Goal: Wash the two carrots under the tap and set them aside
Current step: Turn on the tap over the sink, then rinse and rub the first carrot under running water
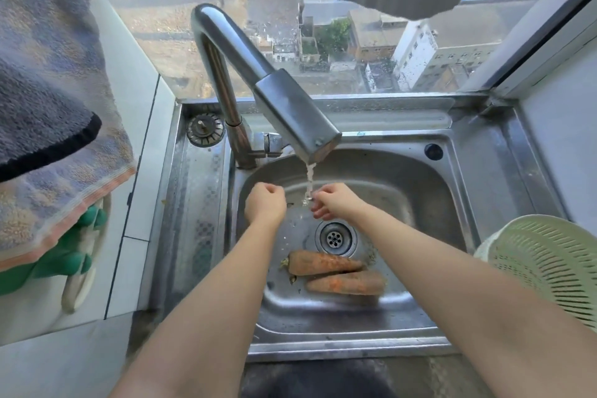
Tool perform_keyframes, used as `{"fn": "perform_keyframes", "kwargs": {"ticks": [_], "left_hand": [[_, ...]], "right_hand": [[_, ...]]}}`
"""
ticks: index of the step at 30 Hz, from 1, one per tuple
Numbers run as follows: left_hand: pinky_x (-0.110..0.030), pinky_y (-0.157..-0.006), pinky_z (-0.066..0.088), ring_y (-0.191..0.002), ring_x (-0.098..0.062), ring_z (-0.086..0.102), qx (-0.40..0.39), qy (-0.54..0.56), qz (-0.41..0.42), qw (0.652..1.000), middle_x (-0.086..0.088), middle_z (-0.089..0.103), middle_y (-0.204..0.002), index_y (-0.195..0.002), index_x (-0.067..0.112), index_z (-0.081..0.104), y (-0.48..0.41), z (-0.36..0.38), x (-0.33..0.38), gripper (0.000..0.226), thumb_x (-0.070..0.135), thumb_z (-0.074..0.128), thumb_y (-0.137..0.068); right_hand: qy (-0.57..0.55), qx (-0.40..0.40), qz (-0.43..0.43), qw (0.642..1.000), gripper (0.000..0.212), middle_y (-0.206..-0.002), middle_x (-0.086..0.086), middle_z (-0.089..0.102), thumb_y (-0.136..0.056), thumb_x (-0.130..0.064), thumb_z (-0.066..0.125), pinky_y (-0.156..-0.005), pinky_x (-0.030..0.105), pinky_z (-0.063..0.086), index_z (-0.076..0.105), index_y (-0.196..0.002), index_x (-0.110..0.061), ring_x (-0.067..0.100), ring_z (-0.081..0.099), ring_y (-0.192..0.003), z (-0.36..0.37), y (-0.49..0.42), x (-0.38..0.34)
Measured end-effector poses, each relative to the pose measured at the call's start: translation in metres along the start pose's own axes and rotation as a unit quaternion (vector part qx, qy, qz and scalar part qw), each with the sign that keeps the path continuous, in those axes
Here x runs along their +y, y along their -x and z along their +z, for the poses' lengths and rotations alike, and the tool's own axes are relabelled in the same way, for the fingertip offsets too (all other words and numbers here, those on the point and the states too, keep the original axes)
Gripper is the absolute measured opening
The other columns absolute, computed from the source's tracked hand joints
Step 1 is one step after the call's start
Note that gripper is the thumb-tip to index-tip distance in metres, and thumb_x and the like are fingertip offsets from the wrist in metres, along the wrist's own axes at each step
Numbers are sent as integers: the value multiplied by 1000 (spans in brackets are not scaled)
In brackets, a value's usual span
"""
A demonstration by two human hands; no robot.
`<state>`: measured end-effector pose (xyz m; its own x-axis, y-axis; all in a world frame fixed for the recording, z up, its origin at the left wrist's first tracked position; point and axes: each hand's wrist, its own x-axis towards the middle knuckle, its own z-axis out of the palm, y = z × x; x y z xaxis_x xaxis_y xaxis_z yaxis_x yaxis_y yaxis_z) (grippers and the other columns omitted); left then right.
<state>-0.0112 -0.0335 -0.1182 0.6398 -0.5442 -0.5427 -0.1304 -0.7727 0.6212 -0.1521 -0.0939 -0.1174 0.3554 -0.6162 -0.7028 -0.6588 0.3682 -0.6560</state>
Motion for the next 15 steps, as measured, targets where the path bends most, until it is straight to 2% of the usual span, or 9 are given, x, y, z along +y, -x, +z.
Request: {"fn": "perform_keyframes", "kwargs": {"ticks": [1,3,5,7,9,11,15], "left_hand": [[-33,-71,47,-77,-31,62,-51,28,-28,998,-10,68,-80,-90,9,67,-3,13,-12,23,22,48,-88],[-21,-48,38,-42,-21,47,-134,102,-102,980,-2,51,-43,-70,6,55,-8,35,-29,26,13,43,-92],[-10,-35,21,-24,-10,27,-170,139,-145,965,3,33,-33,-61,10,39,-8,48,-36,39,1,33,-98],[-10,-32,16,-26,-7,23,-197,159,-161,954,0,29,-41,-60,13,33,-3,53,-36,43,-2,29,-100],[-18,-37,22,-42,-10,28,-213,177,-163,947,-2,31,-52,-62,14,36,-2,57,-38,41,2,32,-102],[-21,-45,24,-52,-13,28,-209,189,-162,946,-4,32,-60,-64,14,40,-6,61,-45,39,3,35,-101],[-19,-44,24,-54,-13,30,-205,208,-162,943,-5,36,-64,-66,14,43,-7,65,-57,35,1,35,-98]], "right_hand": [[15,1,17,1000,16,-82,8,65,-99,-14,49,-62,26,50,62,-100,-6,15,61,-65,3,-3,14],[89,-1,28,996,17,-73,7,62,-97,-12,50,-60,28,47,61,-85,-9,19,58,-65,11,-9,42],[191,-28,38,980,17,-77,11,59,-94,-13,49,-63,29,41,59,-81,-9,23,54,-75,21,-16,68],[263,-85,57,959,20,-104,14,63,-94,-18,50,-75,32,45,60,-106,-7,26,57,-93,33,-21,88],[329,-126,65,933,43,-130,14,57,-93,-27,54,-93,36,47,49,-131,-8,31,56,-115,44,-26,105],[387,-126,57,912,57,-136,14,52,-89,-32,61,-99,40,45,42,-137,-9,32,52,-122,53,-30,118],[489,-89,-4,868,71,-138,16,44,-82,-34,73,-103,44,38,39,-138,-7,34,45,-127,62,-37,132]]}}
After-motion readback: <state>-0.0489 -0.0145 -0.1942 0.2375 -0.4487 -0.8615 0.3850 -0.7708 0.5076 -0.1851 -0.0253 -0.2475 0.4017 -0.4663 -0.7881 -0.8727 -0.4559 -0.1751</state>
